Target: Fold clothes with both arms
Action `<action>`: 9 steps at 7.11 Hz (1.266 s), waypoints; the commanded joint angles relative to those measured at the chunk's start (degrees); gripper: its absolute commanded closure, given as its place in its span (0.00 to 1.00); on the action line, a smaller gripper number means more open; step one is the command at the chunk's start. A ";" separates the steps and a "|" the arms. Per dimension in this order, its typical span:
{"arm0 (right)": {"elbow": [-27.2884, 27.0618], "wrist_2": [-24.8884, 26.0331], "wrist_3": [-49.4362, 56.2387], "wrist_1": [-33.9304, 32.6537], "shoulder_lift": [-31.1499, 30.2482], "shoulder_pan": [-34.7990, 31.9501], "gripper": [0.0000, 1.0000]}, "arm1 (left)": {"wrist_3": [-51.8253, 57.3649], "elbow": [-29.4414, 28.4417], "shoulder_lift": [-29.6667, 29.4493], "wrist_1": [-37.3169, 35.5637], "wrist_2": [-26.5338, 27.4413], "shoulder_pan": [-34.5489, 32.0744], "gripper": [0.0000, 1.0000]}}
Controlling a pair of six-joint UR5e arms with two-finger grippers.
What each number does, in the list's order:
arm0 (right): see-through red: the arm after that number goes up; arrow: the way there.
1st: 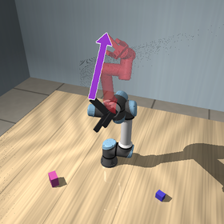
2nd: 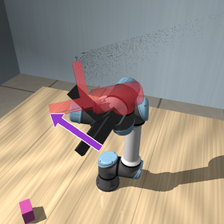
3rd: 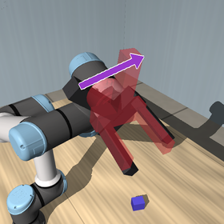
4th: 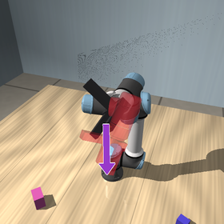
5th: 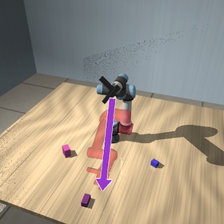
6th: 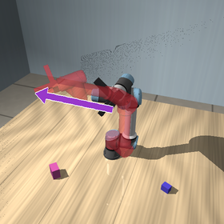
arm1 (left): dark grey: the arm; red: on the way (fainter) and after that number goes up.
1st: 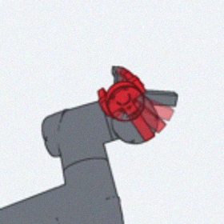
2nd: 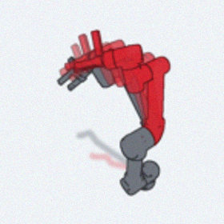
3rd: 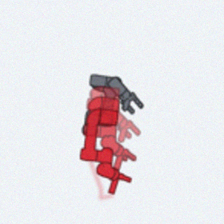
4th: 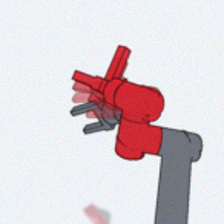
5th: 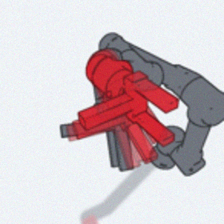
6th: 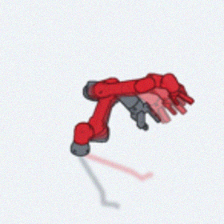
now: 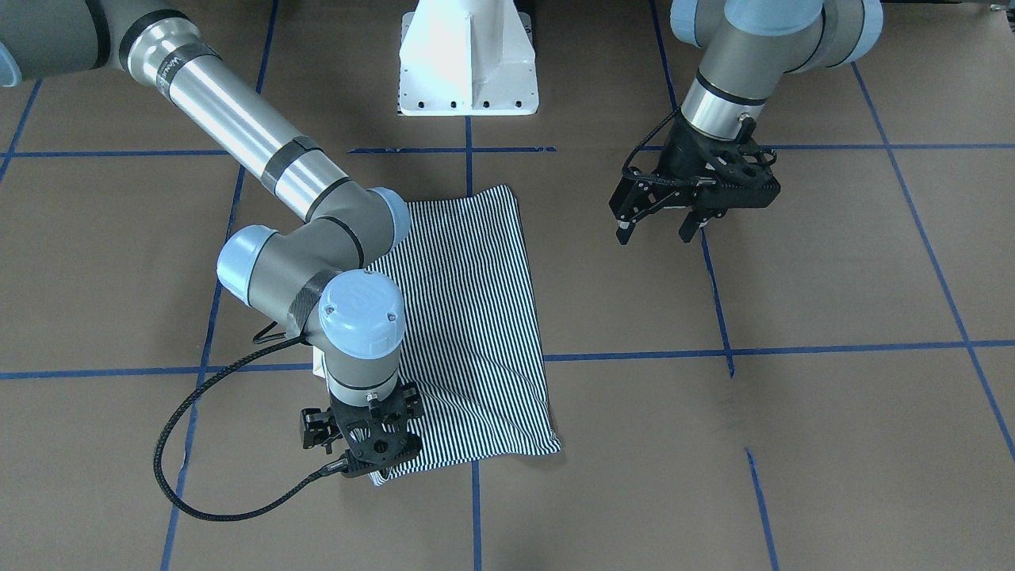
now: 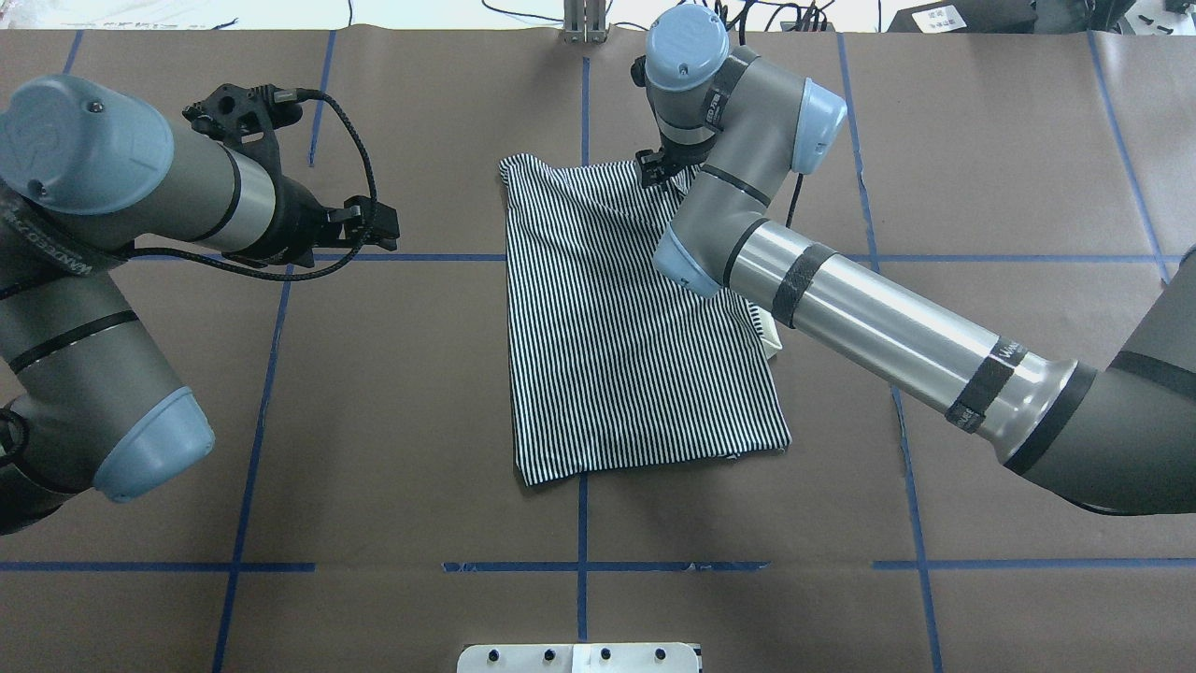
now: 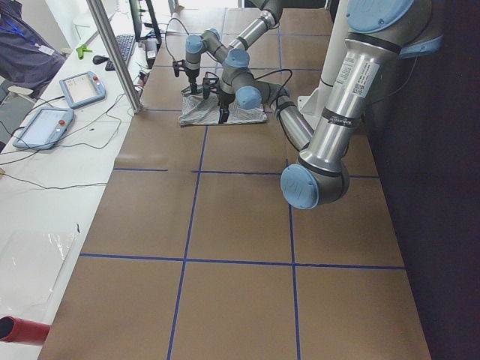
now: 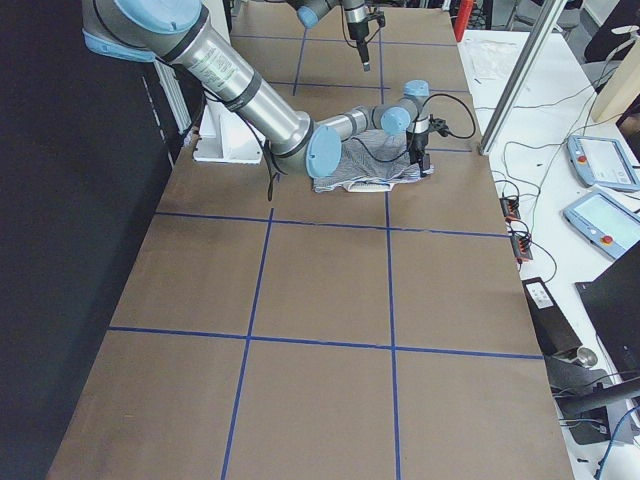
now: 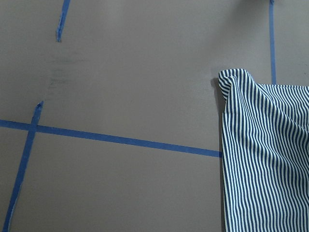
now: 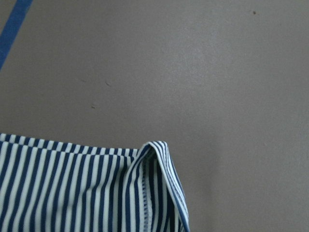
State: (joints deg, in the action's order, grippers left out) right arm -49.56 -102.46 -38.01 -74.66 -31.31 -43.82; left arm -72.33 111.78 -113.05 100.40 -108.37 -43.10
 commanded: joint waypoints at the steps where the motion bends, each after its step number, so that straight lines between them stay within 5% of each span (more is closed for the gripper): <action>1: 0.26 0.07 0.04 0.04 -0.07 0.05 0.00 | 0.00 0.02 0.02 -0.03 0.00 -0.06 0.00; 9: 0.26 0.24 7.83 0.04 -3.65 -4.59 0.00 | -0.18 0.54 -0.59 -0.03 -0.09 0.03 0.00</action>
State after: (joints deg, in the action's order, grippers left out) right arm -49.30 -102.14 -32.78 -74.64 -33.36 -47.02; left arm -72.43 112.29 -113.40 100.41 -108.39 -43.07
